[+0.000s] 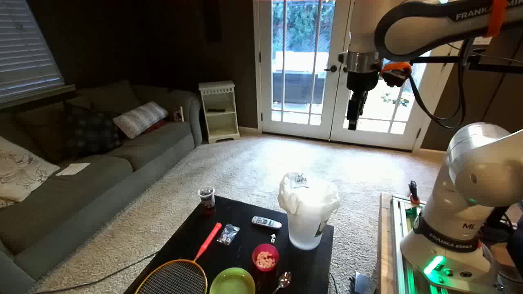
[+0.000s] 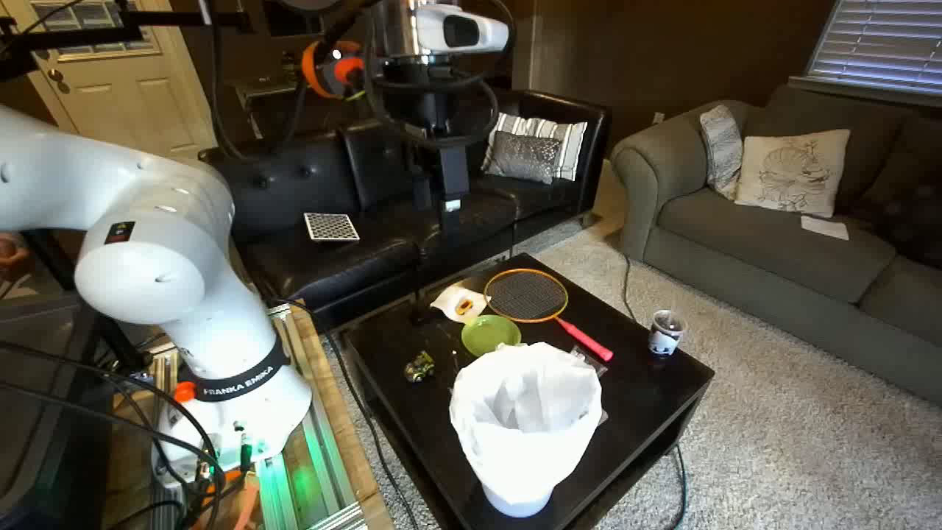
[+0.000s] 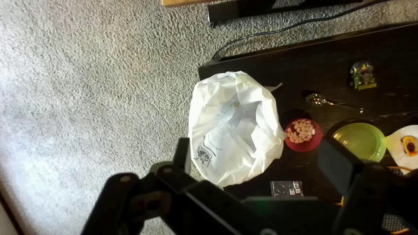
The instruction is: Rotate the toy car.
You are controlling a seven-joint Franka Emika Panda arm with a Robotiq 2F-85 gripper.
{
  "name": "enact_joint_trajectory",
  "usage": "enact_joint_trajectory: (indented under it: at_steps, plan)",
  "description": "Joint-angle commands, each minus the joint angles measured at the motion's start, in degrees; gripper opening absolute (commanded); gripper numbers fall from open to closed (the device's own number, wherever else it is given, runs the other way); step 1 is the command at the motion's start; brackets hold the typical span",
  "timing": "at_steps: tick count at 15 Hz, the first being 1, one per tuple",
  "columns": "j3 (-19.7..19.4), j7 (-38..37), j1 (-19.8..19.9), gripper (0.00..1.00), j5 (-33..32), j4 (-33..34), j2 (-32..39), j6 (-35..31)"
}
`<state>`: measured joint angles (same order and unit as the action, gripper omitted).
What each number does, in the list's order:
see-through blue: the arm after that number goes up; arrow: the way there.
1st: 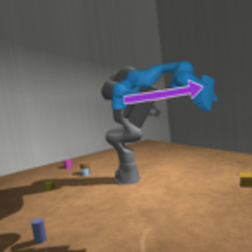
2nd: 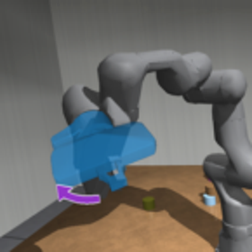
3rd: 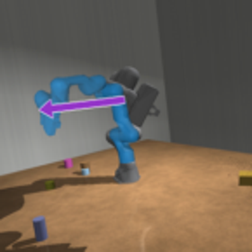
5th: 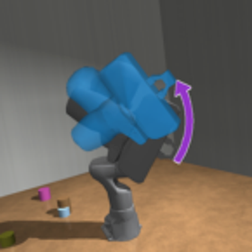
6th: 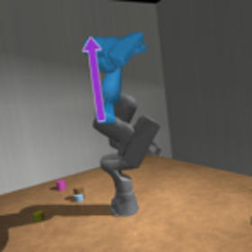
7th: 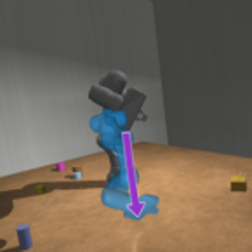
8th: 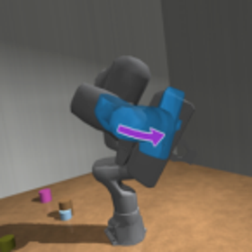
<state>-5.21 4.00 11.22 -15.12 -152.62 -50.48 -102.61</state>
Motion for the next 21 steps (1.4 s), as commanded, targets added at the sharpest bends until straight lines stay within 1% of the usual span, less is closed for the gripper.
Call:
enact_joint_trajectory:
  at_steps: [1, 7, 9, 10, 14, 16, 17, 18, 21]
  plan:
    - [-0.7, -0.6, -1.0, 1.00, -0.5, 0.1, 0.0, 0.3]
    - [-0.7, -0.6, -1.0, 1.00, -0.5, 0.1, 0.0, 0.3]
    - [1.4, 3.1, -4.5, 1.00, -1.5, 0.2, 1.7, 0.3]
    - [1.7, 3.8, -6.3, 1.00, -0.2, -0.5, 2.2, -0.8]
    - [6.0, 4.2, -15.0, 1.00, 2.0, -4.2, 5.8, -5.8]
    - [8.6, 4.5, -19.1, 1.00, 2.2, -5.4, 9.2, -8.6]
    - [9.9, 4.6, -21.1, 1.00, 2.4, -4.5, 12.2, -10.3]
    - [10.9, 5.2, -22.7, 1.00, 2.1, -5.2, 13.7, -12.2]
    - [13.6, 7.1, -26.4, 1.00, 0.8, -5.6, 19.4, -18.2]
